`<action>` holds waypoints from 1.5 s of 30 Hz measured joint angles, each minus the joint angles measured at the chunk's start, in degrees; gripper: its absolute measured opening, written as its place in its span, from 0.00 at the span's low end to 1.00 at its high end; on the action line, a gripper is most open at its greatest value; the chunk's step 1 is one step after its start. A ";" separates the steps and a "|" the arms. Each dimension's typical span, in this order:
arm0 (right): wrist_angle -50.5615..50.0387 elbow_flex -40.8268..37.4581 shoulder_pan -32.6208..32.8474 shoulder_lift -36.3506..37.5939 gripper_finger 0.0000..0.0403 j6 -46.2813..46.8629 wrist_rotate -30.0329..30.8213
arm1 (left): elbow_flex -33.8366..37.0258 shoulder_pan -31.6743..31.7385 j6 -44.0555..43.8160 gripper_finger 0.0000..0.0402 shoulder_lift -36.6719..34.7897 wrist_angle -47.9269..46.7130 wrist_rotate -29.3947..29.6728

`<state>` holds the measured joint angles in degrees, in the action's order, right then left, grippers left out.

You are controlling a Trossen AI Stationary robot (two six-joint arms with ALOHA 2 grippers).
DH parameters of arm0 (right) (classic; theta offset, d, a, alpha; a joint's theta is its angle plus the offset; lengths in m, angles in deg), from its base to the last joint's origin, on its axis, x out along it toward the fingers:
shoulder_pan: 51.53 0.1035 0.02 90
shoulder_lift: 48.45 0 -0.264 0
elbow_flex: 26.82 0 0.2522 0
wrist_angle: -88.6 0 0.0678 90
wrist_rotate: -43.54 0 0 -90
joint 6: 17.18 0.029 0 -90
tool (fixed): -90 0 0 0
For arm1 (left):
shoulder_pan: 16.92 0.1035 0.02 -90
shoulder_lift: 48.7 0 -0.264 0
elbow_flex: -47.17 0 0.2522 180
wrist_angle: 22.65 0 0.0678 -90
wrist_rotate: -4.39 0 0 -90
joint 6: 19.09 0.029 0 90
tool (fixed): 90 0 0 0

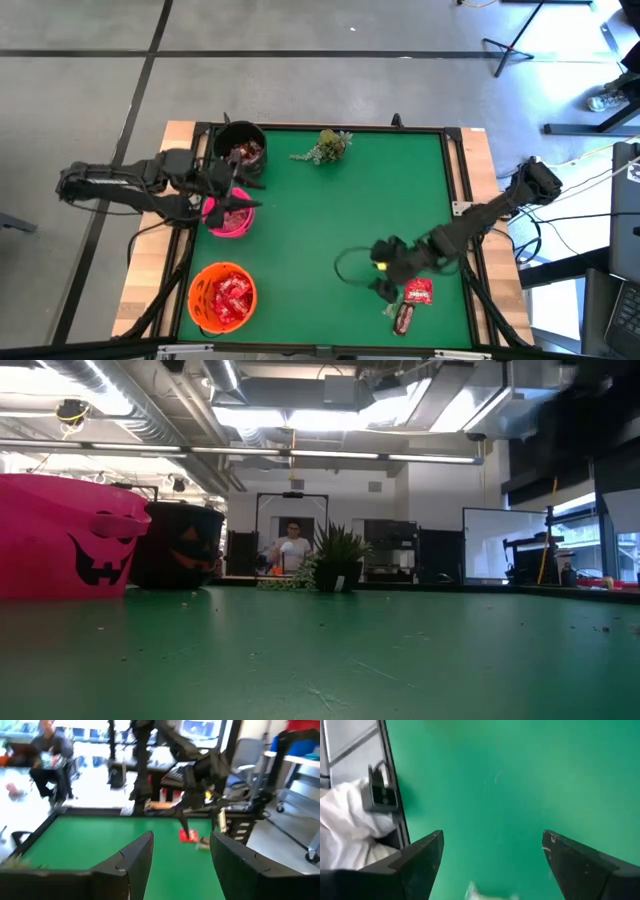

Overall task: Sort candy
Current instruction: Put the red candy into the orange bucket

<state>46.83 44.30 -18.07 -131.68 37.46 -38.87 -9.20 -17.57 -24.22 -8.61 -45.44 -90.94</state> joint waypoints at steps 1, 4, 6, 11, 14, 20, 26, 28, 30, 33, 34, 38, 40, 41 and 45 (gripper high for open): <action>-0.59 0.00 1.92 -0.02 0.83 1.81 1.27 | 0.00 -1.89 0.42 0.46 0.48 1.50 1.10; -1.05 0.07 6.91 -0.60 0.83 7.66 3.45 | 0.00 -6.98 1.27 0.46 2.40 5.11 3.91; -1.78 0.07 9.32 -1.79 0.83 10.96 4.32 | 0.00 -9.69 2.00 0.46 3.98 6.90 5.37; -3.83 0.07 12.57 -6.46 0.83 15.21 0.73 | 0.00 -14.50 3.46 0.45 8.11 8.89 9.01; -7.46 0.07 12.89 -9.04 0.83 17.21 -3.41 | 0.00 -15.91 4.25 0.45 10.10 9.15 11.54; -16.20 0.02 12.82 -10.81 0.83 19.99 -9.77 | 0.00 -16.06 4.36 0.45 11.93 9.78 13.52; -16.31 0.02 13.80 -10.79 0.83 20.78 -11.23 | 0.00 -16.06 4.18 0.45 12.03 9.82 13.45; -17.29 0.02 14.43 -10.79 0.83 22.13 -11.18 | 0.00 -16.06 4.14 0.45 12.03 9.84 13.45; -20.06 0.02 15.39 -10.79 0.83 24.00 -10.38 | 0.00 -16.06 4.14 0.45 12.03 9.84 13.48; -24.51 0.02 16.61 -10.79 0.83 27.14 -8.57 | 0.00 -16.06 4.09 0.45 12.03 9.82 13.58; -25.63 0.02 16.98 -10.79 0.83 28.10 -8.18 | 0.00 -16.06 4.01 0.45 12.03 9.82 13.58; -25.97 -0.50 17.32 -10.79 0.83 30.48 -8.07 | 0.00 -16.06 3.33 0.45 12.03 9.82 13.58; -23.87 -1.49 17.15 -10.79 0.83 30.91 -8.65 | 0.00 -16.06 2.59 0.45 12.03 9.80 13.58; -22.56 -2.16 17.15 -10.79 0.83 31.02 -8.65 | 0.00 -16.06 2.48 0.45 12.03 9.78 13.59; -17.19 -5.93 17.15 -10.79 0.83 32.42 -8.92 | 0.00 -16.06 2.17 0.45 12.03 9.76 13.58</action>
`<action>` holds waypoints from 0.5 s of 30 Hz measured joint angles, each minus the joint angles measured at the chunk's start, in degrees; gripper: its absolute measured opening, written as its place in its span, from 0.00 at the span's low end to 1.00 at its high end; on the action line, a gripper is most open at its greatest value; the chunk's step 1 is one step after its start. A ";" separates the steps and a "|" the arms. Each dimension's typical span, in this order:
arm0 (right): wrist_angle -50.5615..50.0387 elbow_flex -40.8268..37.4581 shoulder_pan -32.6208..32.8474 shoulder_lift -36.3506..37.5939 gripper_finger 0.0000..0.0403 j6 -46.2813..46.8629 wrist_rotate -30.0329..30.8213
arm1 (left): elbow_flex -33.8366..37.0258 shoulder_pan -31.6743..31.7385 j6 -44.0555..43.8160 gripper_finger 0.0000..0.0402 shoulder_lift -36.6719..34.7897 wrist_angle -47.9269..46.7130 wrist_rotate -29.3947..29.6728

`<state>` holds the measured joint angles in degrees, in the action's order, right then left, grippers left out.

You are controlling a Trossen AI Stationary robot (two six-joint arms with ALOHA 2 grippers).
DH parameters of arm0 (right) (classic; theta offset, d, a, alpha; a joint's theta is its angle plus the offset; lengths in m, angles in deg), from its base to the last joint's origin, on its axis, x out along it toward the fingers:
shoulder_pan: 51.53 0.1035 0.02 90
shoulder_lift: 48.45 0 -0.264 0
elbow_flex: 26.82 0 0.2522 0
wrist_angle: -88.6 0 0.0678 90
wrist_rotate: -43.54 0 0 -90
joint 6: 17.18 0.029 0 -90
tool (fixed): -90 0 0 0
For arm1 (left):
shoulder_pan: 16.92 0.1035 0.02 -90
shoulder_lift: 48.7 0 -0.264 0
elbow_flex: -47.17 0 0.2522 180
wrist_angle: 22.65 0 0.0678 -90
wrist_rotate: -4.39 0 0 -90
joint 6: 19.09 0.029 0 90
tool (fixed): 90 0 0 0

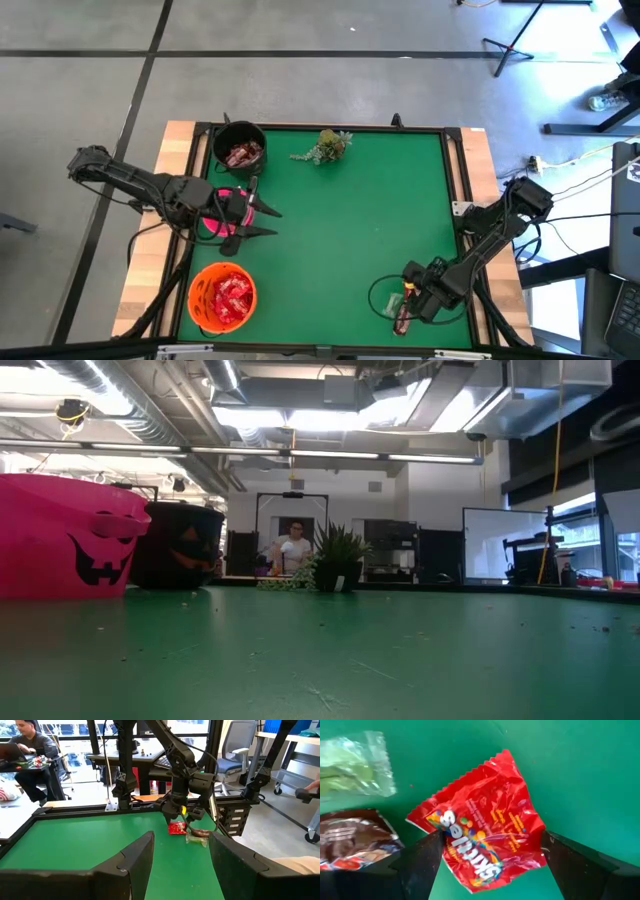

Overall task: Sort candy
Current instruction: Put the red candy into the orange bucket

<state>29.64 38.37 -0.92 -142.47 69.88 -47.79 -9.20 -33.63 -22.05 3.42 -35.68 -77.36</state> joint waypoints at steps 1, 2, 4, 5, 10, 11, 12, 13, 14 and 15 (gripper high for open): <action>1.08 -0.84 0.00 0.04 0.83 0.34 -0.43 | 0.00 0.00 0.00 0.45 0.00 0.00 0.00; 2.03 -1.63 0.00 0.21 0.83 0.72 -0.84 | 0.00 0.00 0.00 0.45 0.00 0.00 0.00; 3.04 -2.97 0.00 0.39 0.83 1.09 -1.24 | 0.00 -0.16 -0.02 0.45 0.00 -0.02 0.00; 3.05 -3.26 0.00 0.37 0.82 1.12 -1.26 | 0.00 -0.29 -0.02 0.45 0.00 -0.02 0.02; 1.56 -3.46 0.00 0.28 0.65 0.87 -0.81 | 0.00 -0.62 -0.26 0.45 0.00 -0.32 0.03; 1.20 -3.48 0.00 0.26 0.59 0.83 -0.80 | 0.00 -0.72 -0.35 0.45 0.00 -0.30 0.02; 0.84 -3.49 0.00 0.26 0.54 0.83 -0.79 | 0.00 -0.81 -0.35 0.45 0.00 -0.28 0.02; 0.46 -3.49 0.00 0.29 0.48 0.81 -0.74 | 0.00 -0.91 -0.18 0.45 0.00 -0.22 0.02; 0.17 -3.51 0.00 0.45 0.42 0.79 -0.27 | 0.00 -0.92 0.19 0.45 0.00 0.00 0.04; -0.10 -3.59 0.00 0.85 0.37 0.79 0.30 | 0.00 -0.92 0.32 0.45 0.00 0.32 0.08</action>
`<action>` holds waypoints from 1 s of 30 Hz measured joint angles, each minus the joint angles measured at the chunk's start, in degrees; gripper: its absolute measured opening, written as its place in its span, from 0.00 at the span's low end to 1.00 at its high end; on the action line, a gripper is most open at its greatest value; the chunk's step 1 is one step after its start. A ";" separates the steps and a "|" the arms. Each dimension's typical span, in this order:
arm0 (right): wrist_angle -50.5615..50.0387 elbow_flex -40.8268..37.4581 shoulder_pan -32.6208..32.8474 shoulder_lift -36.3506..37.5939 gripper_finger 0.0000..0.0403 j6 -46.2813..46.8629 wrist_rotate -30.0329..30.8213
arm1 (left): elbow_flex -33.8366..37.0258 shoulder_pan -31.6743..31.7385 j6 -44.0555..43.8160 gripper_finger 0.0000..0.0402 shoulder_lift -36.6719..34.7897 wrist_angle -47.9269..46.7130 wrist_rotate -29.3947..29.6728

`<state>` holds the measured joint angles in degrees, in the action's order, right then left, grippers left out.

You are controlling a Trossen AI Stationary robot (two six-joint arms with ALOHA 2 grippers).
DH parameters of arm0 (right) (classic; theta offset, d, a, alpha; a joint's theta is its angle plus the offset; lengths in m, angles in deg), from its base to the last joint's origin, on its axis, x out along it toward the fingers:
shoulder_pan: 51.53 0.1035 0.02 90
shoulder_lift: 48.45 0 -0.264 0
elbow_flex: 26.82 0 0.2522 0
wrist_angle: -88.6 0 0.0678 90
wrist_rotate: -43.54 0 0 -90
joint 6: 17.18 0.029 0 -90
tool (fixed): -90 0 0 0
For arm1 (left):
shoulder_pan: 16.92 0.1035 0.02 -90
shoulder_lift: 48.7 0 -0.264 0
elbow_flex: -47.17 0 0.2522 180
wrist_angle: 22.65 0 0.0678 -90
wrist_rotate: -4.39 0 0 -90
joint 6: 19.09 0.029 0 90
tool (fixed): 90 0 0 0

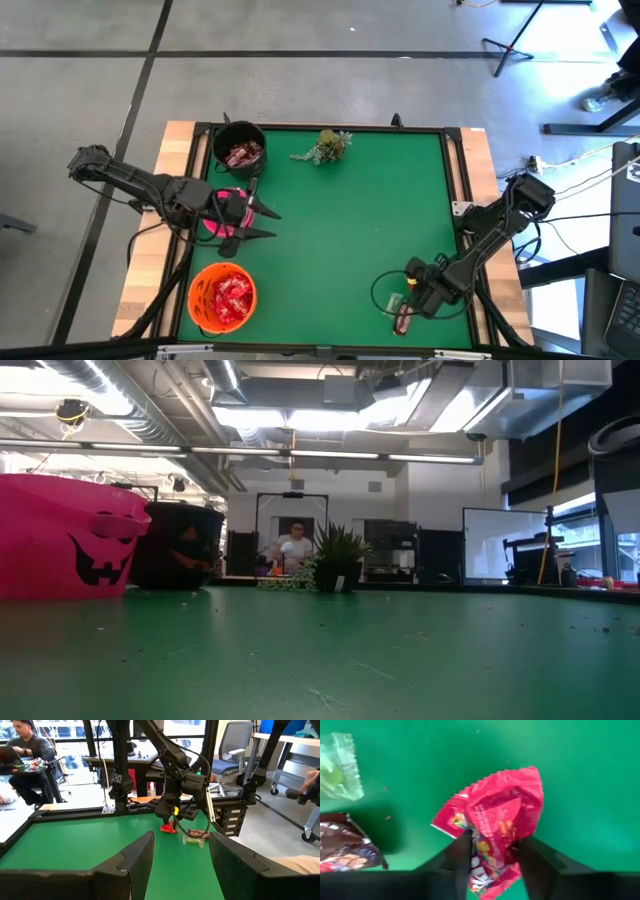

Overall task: Sort candy
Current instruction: Put the red candy into the orange bucket

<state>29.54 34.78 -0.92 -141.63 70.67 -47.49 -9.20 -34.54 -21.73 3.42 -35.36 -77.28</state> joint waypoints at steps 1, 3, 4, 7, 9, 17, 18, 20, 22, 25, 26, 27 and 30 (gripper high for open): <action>-0.24 -0.03 0.00 0.52 0.32 -0.06 0.99 | 0.00 0.00 0.04 0.45 0.00 0.31 0.13; -0.41 -0.27 0.09 2.05 0.23 -0.12 3.61 | 0.00 0.00 0.12 0.45 0.00 0.59 0.14; -1.11 -0.45 0.07 2.87 0.19 -0.12 5.27 | 0.00 0.00 0.17 0.45 0.00 0.51 0.14; -0.42 -0.32 -0.02 6.30 0.14 0.20 11.13 | 0.00 -0.02 0.35 0.45 0.00 0.53 0.16; -0.10 -0.29 0.00 8.75 0.14 0.24 16.40 | 0.00 -0.02 2.51 0.45 0.01 0.83 0.52; 9.28 -0.27 -5.46 16.30 0.25 -9.96 39.02 | -0.08 -0.02 10.22 0.45 5.46 9.82 3.53; 12.45 -0.27 -6.79 16.88 0.25 -13.33 40.50 | -0.07 -0.04 10.88 0.45 6.50 10.66 3.53; 20.23 -0.27 -10.49 18.00 0.24 -22.69 41.29 | -0.07 0.03 12.29 0.45 8.73 13.57 4.12; 30.32 -0.19 -15.23 18.18 0.23 -33.27 39.07 | -0.07 0.30 13.63 0.45 10.71 16.75 6.26; 45.32 -0.21 -21.82 17.71 0.22 -47.54 31.24 | -0.07 0.62 13.78 0.45 12.94 20.07 7.63; 50.34 -0.17 -23.77 17.35 0.21 -51.11 28.82 | -0.07 0.77 13.78 0.45 13.56 20.67 7.61; 54.79 -0.14 -25.45 17.08 0.21 -54.36 26.55 | -0.07 0.89 13.81 0.45 14.17 20.95 7.60; 64.64 -0.16 -29.54 16.01 0.21 -61.99 21.15 | -0.07 1.54 13.80 0.45 15.40 21.46 8.45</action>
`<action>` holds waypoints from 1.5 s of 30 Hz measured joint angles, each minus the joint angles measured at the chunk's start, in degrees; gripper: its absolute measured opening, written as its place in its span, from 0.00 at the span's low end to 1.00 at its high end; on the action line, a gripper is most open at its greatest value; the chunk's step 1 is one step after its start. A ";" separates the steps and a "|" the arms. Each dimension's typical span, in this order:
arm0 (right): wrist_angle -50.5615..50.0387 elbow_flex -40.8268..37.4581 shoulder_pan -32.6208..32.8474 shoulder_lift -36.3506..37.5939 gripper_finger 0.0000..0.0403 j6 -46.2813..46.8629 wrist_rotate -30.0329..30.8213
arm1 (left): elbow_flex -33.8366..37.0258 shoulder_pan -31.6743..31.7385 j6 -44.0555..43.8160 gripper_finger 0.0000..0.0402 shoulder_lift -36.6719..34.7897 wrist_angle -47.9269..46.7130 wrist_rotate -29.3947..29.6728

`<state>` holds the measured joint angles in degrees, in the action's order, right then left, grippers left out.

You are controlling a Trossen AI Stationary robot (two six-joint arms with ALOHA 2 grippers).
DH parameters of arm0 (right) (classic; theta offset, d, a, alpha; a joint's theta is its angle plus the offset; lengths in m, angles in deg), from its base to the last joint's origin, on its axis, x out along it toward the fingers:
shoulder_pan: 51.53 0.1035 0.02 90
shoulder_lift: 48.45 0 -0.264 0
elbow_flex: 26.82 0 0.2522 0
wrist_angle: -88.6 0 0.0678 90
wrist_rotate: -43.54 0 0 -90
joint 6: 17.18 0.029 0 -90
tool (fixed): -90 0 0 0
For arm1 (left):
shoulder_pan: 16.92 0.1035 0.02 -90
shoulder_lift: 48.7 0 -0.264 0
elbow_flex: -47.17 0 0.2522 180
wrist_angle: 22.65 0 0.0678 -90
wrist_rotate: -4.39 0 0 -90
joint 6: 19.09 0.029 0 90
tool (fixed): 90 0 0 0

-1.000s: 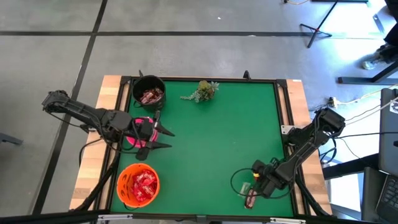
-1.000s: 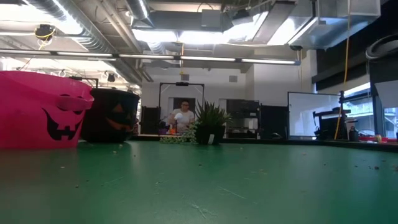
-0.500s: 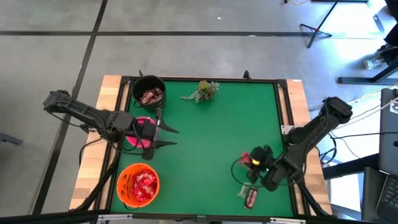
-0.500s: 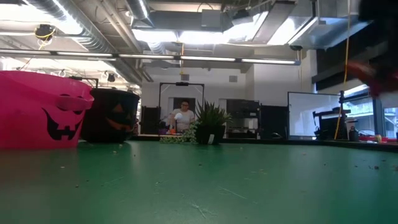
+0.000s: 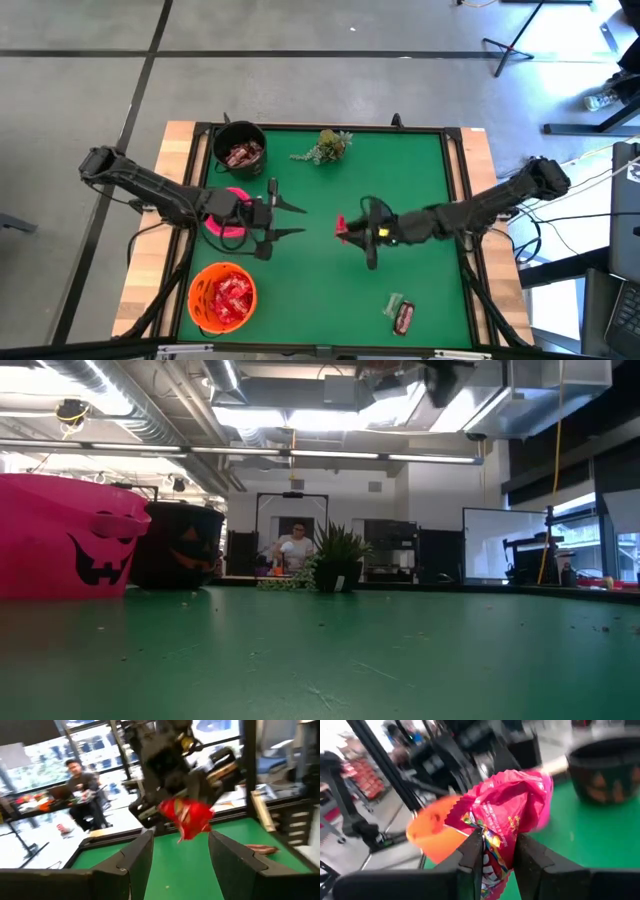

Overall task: Sort candy
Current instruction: Put the red candy into the orange bucket

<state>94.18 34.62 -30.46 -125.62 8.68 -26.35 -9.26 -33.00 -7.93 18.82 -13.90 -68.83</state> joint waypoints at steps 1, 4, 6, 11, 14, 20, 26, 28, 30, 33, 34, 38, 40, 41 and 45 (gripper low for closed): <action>2.24 0.02 -1.06 -0.26 0.21 -1.93 -1.12 | 0.02 0.15 0.00 0.45 0.14 0.07 0.85; 8.89 0.02 -3.66 -1.73 0.21 -5.05 -3.36 | 0.03 0.78 0.00 0.45 0.57 1.37 2.06; 11.96 0.02 -5.02 -3.12 0.21 -5.44 -3.98 | 0.07 1.20 -0.02 0.45 0.63 1.57 1.88; 14.76 2.86 -7.35 -8.27 0.21 -6.17 -4.29 | 0.07 1.57 -0.09 0.45 0.66 1.73 2.25; 14.44 6.23 -7.34 -11.93 0.21 -8.24 -4.29 | 0.07 1.55 -1.40 0.45 0.66 1.94 2.19; 8.14 15.67 -7.25 -18.05 0.21 -9.97 -4.24 | 0.07 1.32 -5.38 0.45 0.60 1.65 2.16; -0.86 23.16 -7.20 -22.30 0.21 -11.74 -3.75 | 0.05 0.83 -11.74 0.45 0.53 -2.59 6.94; -2.90 24.25 -7.01 -22.73 0.21 -12.42 -3.08 | 0.02 0.53 -12.37 0.44 0.56 -4.06 9.08; -4.07 24.59 -6.83 -22.73 0.21 -12.78 -1.88 | 0.00 0.17 -12.32 0.41 0.69 -4.29 9.69; -4.58 24.68 -6.85 -22.73 0.21 -12.81 -1.31 | -0.02 -0.23 -12.22 0.34 0.62 -4.71 10.46; -4.62 24.68 -6.85 -22.73 0.21 -12.81 -1.24 | -0.02 -0.37 -12.22 0.31 0.62 -4.79 10.72; -5.00 24.68 -6.81 -22.67 0.21 -13.16 -1.75 | -0.02 -1.15 -11.88 0.15 0.58 -5.36 11.15; -5.04 24.68 -6.90 -22.67 0.21 -14.59 -3.45 | -0.02 -1.55 -10.75 0.07 0.50 -5.67 11.14; -5.02 24.68 -6.92 -22.65 0.21 -15.15 -4.37 | -0.02 -1.84 -10.37 0.04 0.11 -5.97 10.99; -4.22 24.85 -6.92 -22.49 0.23 -15.90 -7.34 | 0.01 -3.06 -10.06 0.02 -2.72 -8.11 10.48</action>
<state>89.96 59.47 -37.38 -148.11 -7.22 -33.69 -9.25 -36.06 -17.99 16.10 -22.02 -58.35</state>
